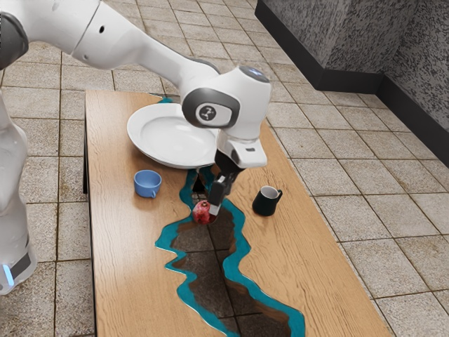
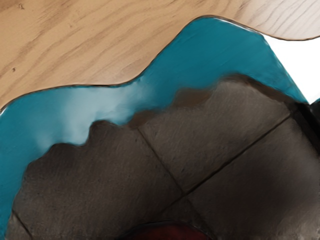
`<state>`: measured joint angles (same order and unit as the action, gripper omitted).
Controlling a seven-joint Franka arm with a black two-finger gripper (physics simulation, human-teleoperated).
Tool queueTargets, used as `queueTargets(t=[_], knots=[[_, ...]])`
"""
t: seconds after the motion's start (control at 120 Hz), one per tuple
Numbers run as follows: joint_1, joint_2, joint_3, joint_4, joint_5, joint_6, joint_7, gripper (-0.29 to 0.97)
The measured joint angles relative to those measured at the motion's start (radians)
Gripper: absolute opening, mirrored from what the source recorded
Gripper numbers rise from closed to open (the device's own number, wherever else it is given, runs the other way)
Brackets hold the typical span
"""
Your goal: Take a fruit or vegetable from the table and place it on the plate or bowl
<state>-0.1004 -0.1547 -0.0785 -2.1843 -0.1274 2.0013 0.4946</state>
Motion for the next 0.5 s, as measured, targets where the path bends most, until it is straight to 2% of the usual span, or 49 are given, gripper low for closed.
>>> queueTargets(t=[0.5], knots=[[0.007,0.008,0.006,-0.069,0.000,0.052,0.024,0.68]])
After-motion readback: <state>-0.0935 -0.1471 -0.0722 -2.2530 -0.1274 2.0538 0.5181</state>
